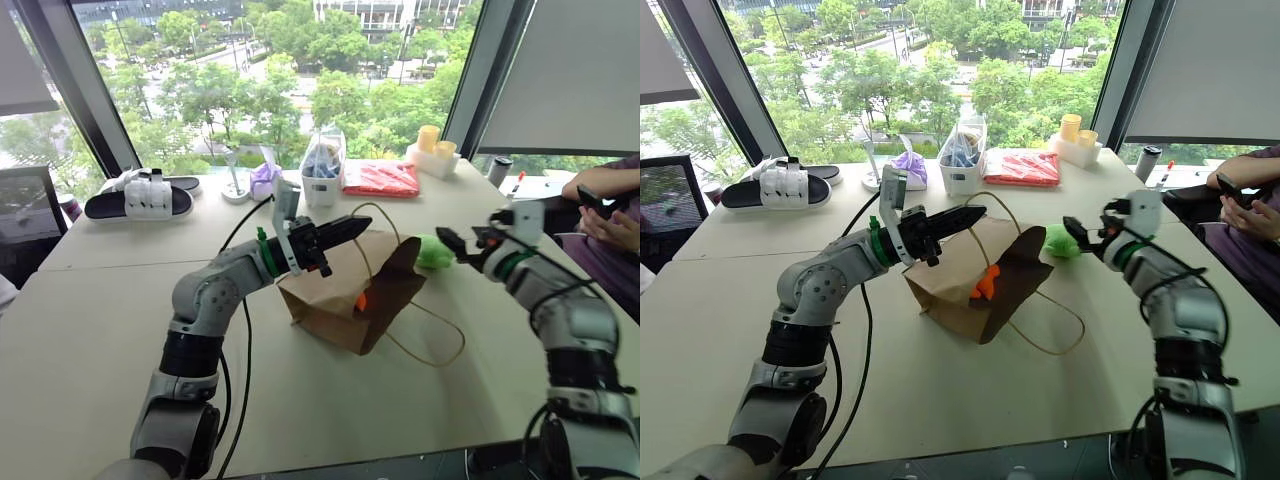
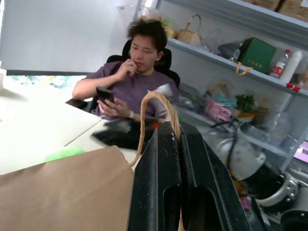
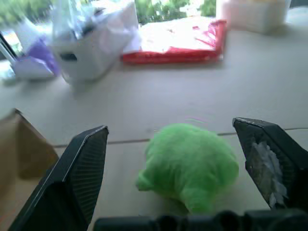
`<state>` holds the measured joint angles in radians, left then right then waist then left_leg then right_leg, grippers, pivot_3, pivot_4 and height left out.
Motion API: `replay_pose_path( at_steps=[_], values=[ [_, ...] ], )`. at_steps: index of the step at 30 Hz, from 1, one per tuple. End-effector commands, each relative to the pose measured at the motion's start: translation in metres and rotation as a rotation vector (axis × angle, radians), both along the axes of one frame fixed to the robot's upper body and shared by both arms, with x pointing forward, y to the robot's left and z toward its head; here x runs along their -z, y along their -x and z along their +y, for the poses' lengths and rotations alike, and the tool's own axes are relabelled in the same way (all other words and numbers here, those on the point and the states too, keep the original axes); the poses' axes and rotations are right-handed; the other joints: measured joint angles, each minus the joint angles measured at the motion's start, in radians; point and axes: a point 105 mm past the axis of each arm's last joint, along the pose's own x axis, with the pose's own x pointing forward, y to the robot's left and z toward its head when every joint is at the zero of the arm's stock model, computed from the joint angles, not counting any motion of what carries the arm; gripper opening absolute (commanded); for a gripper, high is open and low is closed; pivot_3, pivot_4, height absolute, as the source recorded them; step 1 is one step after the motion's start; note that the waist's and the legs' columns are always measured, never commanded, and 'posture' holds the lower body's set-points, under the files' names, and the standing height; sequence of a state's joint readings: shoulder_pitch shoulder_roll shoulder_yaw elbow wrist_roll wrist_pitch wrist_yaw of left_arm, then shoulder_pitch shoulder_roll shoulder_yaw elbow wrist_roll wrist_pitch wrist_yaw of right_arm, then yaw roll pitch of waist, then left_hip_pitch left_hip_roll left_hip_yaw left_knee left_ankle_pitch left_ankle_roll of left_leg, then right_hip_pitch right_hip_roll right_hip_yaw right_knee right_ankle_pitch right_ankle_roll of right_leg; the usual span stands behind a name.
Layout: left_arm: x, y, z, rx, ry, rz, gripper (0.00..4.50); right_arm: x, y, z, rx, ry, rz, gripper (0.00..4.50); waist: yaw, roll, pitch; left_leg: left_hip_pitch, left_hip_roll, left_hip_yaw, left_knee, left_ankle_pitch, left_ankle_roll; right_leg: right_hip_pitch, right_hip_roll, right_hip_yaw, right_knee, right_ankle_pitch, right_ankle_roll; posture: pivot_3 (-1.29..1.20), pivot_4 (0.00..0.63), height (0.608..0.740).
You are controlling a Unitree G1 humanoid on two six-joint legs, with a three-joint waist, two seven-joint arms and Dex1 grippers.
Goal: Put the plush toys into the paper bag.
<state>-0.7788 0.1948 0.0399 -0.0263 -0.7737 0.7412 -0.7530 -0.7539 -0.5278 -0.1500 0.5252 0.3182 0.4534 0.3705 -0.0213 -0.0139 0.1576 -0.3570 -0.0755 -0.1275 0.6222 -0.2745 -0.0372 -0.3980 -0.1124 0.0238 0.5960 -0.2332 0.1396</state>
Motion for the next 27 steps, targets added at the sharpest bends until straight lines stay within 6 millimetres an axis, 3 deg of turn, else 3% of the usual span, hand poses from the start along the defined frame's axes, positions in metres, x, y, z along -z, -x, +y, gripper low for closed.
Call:
replay_pose_path(
  at_steps=[1,4,6,9,10,13,15,19,21,24,27],
  values=[
    [-0.013,0.006,0.004,-0.017,0.011,-0.056,0.00,0.024,-0.017,0.001,0.013,0.177,0.064,4.47,0.004,0.000,0.000,0.000,0.000,0.000,-0.001,0.002,-0.003,-0.001,0.000,0.000,0.000,0.000,0.000,0.00,0.150,0.740],
    [-0.010,0.006,0.008,-0.044,0.003,-0.056,0.00,0.041,-0.023,-0.004,0.067,0.243,0.122,4.47,0.007,0.000,0.000,-0.003,-0.001,-0.002,-0.002,0.002,-0.004,-0.003,-0.001,0.000,-0.001,0.000,0.000,0.00,0.150,0.740],
    [-0.009,0.006,0.011,-0.060,0.005,-0.055,0.00,0.043,-0.025,-0.004,0.075,0.272,0.126,3.93,0.006,0.000,0.000,-0.004,-0.002,-0.002,-0.004,0.002,-0.004,-0.003,-0.004,0.000,-0.001,0.000,0.000,0.00,0.150,0.740],
    [-0.011,0.006,0.015,-0.078,0.014,-0.054,0.00,0.047,-0.026,-0.004,0.078,0.308,0.141,2.66,0.004,-0.001,0.000,-0.004,-0.003,-0.002,-0.004,0.002,-0.004,-0.003,-0.004,0.000,-0.003,0.000,0.000,0.00,0.150,0.740],
    [-0.011,0.006,0.015,-0.082,0.017,-0.052,0.00,0.048,-0.026,-0.004,0.082,0.317,0.145,2.02,0.004,-0.001,0.000,-0.004,-0.003,-0.001,-0.003,0.002,-0.004,-0.003,-0.004,-0.001,-0.003,0.000,0.000,0.00,0.150,0.740],
    [-0.011,0.005,0.016,-0.086,0.019,-0.049,0.00,0.049,-0.027,-0.005,0.086,0.327,0.146,0.64,0.002,-0.001,0.000,0.000,-0.002,-0.001,-0.004,0.003,-0.005,0.000,-0.002,-0.001,-0.003,0.000,0.000,0.00,0.150,0.740],
    [-0.011,0.005,0.015,-0.081,0.019,-0.047,0.00,0.046,-0.026,-0.009,0.103,0.317,0.134,0.04,0.003,-0.001,0.000,0.000,-0.001,-0.001,-0.003,0.003,-0.005,0.001,-0.001,-0.001,-0.002,0.000,0.000,0.00,0.150,0.740],
    [-0.011,0.003,0.013,-0.068,0.016,-0.043,0.00,0.011,-0.027,-0.024,0.129,0.255,-0.005,0.04,0.005,-0.001,0.000,0.000,-0.002,-0.002,-0.002,0.003,-0.006,0.001,-0.001,-0.001,-0.002,0.000,0.000,0.00,0.150,0.740],
    [-0.013,0.002,0.012,-0.061,0.015,-0.042,0.00,-0.017,-0.022,-0.030,0.109,0.214,-0.101,0.04,0.006,0.000,0.000,-0.001,-0.002,-0.002,-0.002,0.003,-0.006,0.001,-0.001,-0.001,-0.002,0.000,0.000,0.00,0.150,0.740],
    [-0.018,-0.001,0.013,-0.057,0.037,-0.036,0.00,-0.055,0.009,-0.034,0.040,0.208,-0.198,0.04,0.008,0.000,0.000,-0.004,-0.002,-0.004,-0.002,0.003,-0.006,-0.001,-0.002,-0.001,-0.002,0.000,0.000,0.00,0.150,0.740],
    [-0.022,-0.007,0.013,-0.057,0.068,-0.019,0.00,-0.076,0.053,-0.024,-0.111,0.213,-0.243,0.04,0.011,0.000,0.000,-0.009,-0.002,-0.007,-0.002,0.003,-0.005,-0.005,-0.002,-0.003,-0.002,0.000,0.000,0.00,0.150,0.740]
  ],
)
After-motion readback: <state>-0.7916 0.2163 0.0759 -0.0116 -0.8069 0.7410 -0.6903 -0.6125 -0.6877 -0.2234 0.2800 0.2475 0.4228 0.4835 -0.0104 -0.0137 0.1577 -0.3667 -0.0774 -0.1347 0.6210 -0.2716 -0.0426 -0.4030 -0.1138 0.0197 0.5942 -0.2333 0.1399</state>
